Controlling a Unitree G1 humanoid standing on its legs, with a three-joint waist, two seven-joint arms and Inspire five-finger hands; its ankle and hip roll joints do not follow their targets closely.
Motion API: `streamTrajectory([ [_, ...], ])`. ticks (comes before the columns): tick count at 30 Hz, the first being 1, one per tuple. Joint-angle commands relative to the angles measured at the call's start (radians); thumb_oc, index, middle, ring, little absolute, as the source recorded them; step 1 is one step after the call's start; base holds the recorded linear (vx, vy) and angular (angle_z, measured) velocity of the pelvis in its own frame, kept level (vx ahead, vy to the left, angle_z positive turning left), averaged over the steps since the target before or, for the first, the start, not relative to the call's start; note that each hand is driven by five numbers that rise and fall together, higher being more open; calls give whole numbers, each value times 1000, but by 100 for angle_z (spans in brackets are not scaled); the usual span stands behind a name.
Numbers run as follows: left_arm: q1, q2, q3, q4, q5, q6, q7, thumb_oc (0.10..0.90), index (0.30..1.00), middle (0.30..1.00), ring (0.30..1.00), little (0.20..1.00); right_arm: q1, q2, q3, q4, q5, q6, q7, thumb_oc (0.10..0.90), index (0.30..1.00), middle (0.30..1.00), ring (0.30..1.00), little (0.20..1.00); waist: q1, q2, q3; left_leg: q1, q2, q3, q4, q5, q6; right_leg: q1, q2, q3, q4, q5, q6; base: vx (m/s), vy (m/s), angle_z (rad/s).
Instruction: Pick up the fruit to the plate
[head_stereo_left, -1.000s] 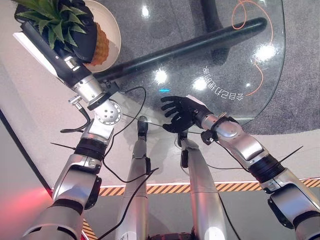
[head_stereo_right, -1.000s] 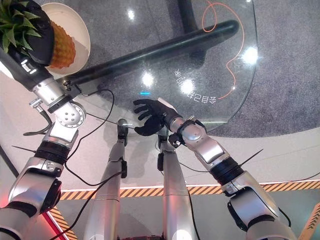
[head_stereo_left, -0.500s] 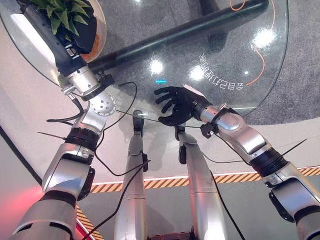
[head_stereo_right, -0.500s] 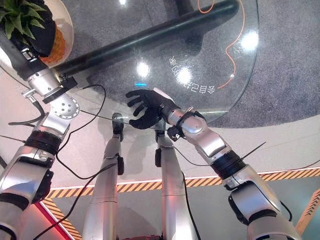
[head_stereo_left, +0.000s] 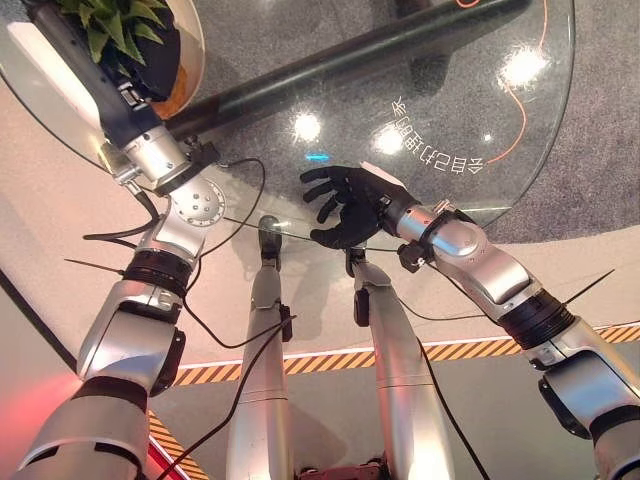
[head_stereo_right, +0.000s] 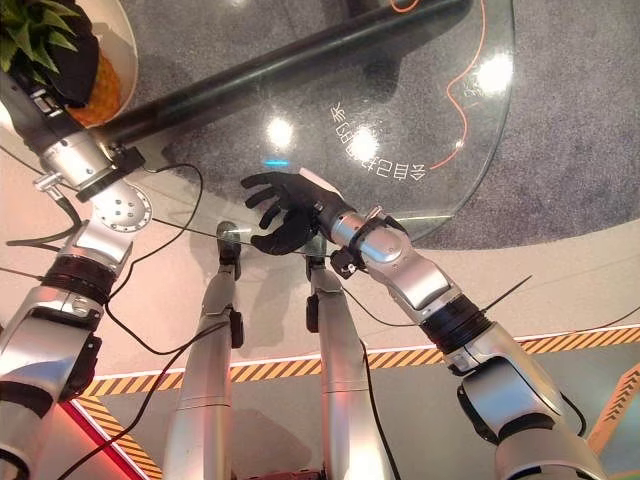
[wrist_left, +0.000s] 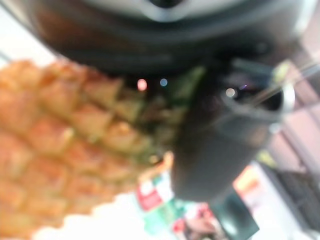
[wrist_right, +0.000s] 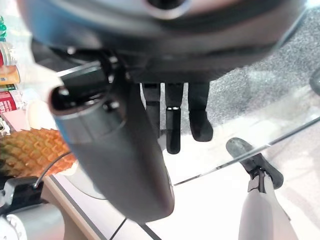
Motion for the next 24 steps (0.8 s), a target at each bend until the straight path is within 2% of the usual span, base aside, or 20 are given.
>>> streamTrajectory([
  [1, -75, 45, -1, -22, 55, -26, 76, 100, 300, 300, 300, 200, 46, 51, 61, 39, 10, 6, -26, 800, 900, 900, 900, 900, 19, -13, -21, -12, -104, 99, 152, -147, 44, 6, 62, 29, -174, 180, 54, 0, 0, 0],
  [8, -76, 59, 5, 1, 43, -47, 125, 100, 300, 300, 300, 200, 54, 46, 73, 47, 12, -18, -33, 800, 900, 900, 900, 900, 19, -14, -21, -3, -101, 96, 144, -144, 40, 15, 62, 28, -180, 181, 53, 0, 0, 0],
  [19, -75, 68, 8, -19, 116, -80, 203, 100, 300, 300, 300, 200, 74, 43, 72, 27, 12, -6, -29, 800, 900, 900, 900, 900, 23, -7, -21, 45, -109, 96, 133, -144, 47, 56, 61, 34, -188, 181, 53, 0, 0, 0],
  [24, -85, 80, 6, -27, 106, -67, 213, 100, 300, 300, 300, 200, 83, 40, 68, 26, 9, 0, -21, 800, 900, 900, 900, 900, 26, -4, -21, 68, -113, 95, 127, -144, 51, 77, 58, 35, -195, 181, 53, 4, 7, 0],
])
